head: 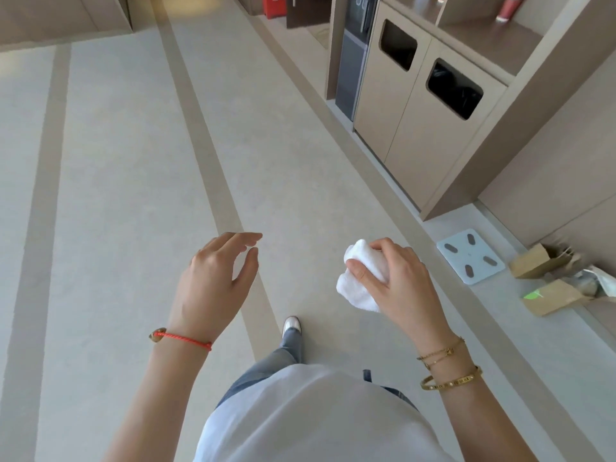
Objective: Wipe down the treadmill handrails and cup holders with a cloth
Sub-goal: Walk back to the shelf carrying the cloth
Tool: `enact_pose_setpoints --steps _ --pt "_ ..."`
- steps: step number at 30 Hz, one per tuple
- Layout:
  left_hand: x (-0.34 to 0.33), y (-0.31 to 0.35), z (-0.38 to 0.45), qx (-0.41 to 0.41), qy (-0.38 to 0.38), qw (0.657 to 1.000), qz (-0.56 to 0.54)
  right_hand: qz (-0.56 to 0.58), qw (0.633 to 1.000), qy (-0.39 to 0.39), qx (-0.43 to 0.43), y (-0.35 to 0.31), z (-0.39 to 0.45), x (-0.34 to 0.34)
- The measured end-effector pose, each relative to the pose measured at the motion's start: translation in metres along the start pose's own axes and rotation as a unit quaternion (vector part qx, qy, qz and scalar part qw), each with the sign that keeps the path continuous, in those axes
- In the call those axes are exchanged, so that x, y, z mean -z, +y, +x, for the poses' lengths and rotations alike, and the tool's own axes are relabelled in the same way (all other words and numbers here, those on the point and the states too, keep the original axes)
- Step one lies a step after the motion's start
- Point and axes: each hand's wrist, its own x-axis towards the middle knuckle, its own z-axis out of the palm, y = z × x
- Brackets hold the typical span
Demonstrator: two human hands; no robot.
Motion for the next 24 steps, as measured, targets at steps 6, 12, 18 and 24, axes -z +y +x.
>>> enact_pose_setpoints --steps 6,12,18,24 --pt "-0.025 -0.021 0.167 -0.058 -0.029 0.998 -0.012 0.001 0.998 0.046 -0.039 -0.004 0.14 0.005" --pt "-0.074 -0.03 0.299 -0.092 -0.092 0.991 -0.026 0.003 0.992 0.078 -0.099 0.019 0.239 0.01" --pt "-0.141 -0.023 0.426 -0.133 -0.115 0.984 -0.021 0.008 0.985 0.102 -0.139 0.067 0.349 0.016" --pt "-0.212 0.019 0.569 -0.166 -0.122 0.977 -0.05 0.001 0.978 0.131 -0.161 0.124 0.474 0.056"
